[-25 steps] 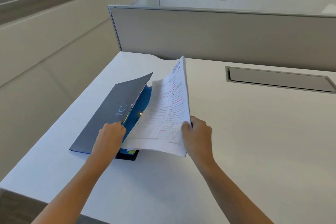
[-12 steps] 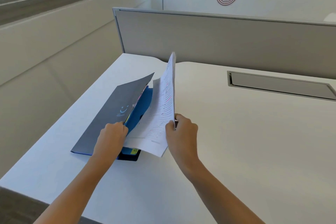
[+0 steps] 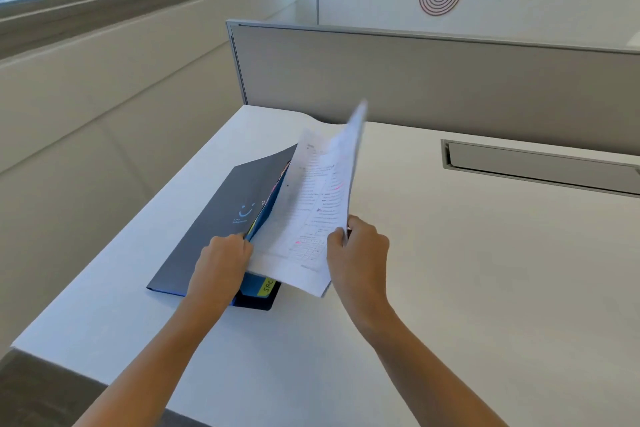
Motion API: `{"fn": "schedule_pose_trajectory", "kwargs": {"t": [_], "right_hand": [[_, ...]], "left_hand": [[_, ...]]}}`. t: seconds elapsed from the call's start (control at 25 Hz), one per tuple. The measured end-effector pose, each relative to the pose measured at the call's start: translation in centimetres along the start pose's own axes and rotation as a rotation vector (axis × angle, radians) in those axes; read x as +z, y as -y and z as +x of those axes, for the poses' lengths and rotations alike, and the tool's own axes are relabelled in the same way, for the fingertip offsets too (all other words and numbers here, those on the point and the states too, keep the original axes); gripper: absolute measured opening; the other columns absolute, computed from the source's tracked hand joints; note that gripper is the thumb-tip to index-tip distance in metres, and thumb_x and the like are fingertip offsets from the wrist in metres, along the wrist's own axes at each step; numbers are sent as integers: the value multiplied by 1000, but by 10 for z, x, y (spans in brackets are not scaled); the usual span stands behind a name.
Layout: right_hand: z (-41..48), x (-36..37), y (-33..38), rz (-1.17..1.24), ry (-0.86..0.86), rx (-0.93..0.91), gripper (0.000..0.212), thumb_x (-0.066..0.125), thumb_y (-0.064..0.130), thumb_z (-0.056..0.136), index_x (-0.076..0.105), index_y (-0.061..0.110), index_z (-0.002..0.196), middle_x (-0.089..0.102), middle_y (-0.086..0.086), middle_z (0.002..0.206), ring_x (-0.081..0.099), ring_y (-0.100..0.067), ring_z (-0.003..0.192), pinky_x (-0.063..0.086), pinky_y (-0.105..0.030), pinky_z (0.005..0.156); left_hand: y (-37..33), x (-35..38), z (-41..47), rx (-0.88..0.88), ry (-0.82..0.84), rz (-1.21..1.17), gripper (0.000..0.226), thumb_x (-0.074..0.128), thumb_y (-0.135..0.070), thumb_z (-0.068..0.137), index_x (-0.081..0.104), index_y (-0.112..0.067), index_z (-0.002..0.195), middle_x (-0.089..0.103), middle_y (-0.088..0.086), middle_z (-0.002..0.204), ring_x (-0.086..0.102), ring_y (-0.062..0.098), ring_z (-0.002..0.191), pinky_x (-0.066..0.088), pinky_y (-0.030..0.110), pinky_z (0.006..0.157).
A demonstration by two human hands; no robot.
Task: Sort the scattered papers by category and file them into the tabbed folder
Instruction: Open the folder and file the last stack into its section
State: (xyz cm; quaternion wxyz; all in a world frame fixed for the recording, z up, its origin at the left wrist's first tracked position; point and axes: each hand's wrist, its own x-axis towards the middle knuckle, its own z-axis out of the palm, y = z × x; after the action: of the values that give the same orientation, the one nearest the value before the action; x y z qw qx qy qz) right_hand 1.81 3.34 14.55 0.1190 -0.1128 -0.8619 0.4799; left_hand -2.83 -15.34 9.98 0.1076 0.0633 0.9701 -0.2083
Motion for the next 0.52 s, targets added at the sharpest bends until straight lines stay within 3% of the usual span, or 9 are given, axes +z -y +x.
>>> {"fn": "schedule_pose_trajectory", "kwargs": {"t": [0.12,0.28,0.4,0.52], "right_hand": [[-6,-1,-3,36,49,38,36,40,5,92,36,18,58,42,8,57,34,-10,52,35,-13,41],[-5,-3,2,54,114,67,25,40,4,91,50,4,69,56,0,71,36,-8,48,29,-11,34],[5,7,3,54,133,68,21,41,3,88,47,-4,69,42,-5,64,26,-17,49,18,-16,38],[16,25,3,51,140,76,18,40,2,83,40,1,65,34,-11,65,22,-21,57,12,-23,41]], "left_hand": [[2,-4,-1,-12,-27,-16,37,62,-13,85,48,-9,119,58,3,107,43,16,73,42,23,66],[1,-6,-6,-5,-84,-35,38,58,-15,89,47,-9,124,58,3,109,48,16,76,48,24,73],[-3,-3,-5,-16,-58,-48,39,61,-14,87,48,-10,124,59,3,108,60,18,89,50,26,77],[-3,-2,-1,-17,-62,-25,36,63,-12,86,51,-11,121,60,3,106,61,20,92,50,26,75]]}}
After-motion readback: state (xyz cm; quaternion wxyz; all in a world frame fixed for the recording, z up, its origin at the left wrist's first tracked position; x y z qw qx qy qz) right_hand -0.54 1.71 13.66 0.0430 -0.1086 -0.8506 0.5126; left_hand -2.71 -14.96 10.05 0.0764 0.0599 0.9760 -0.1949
